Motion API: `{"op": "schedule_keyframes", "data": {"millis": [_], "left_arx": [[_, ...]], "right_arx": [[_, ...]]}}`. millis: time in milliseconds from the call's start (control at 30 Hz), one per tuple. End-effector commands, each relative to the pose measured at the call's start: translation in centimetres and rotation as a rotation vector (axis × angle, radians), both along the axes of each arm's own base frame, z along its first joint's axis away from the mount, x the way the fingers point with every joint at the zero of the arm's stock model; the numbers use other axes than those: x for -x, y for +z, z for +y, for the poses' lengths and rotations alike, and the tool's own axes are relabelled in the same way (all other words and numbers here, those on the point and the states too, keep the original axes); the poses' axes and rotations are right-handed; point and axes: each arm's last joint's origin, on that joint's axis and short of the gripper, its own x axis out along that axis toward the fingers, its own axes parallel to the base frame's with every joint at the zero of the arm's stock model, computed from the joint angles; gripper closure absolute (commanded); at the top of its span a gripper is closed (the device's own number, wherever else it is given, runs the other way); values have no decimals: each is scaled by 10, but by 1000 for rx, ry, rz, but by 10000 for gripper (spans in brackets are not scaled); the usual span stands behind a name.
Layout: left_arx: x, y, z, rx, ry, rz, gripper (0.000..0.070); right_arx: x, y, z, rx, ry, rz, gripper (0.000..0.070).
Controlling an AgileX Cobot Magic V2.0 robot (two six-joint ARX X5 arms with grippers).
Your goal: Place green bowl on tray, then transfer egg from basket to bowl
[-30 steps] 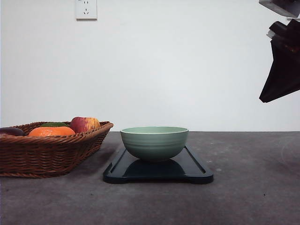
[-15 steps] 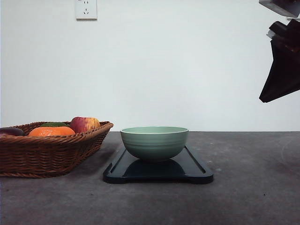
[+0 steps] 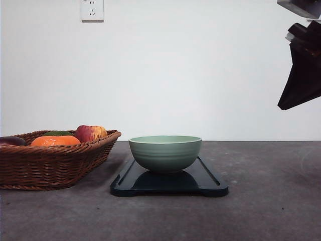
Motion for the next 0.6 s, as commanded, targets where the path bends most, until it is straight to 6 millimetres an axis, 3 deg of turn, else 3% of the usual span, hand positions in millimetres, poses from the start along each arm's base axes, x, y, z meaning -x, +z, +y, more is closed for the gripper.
{"op": "schedule_keyframes", "data": {"millis": [0,167,567], "left_arx": [[-1,-6,0,0,3,13,700],[-1,-6,0,0,3,13,700],[-1,-6,0,0,4,13,700]], "right_arx": [[1,7,-1,47,25,-79,684],[13,8,-13,8,-30,-293,684],[68,-45,-56,-88,-303,-528,684]]}}
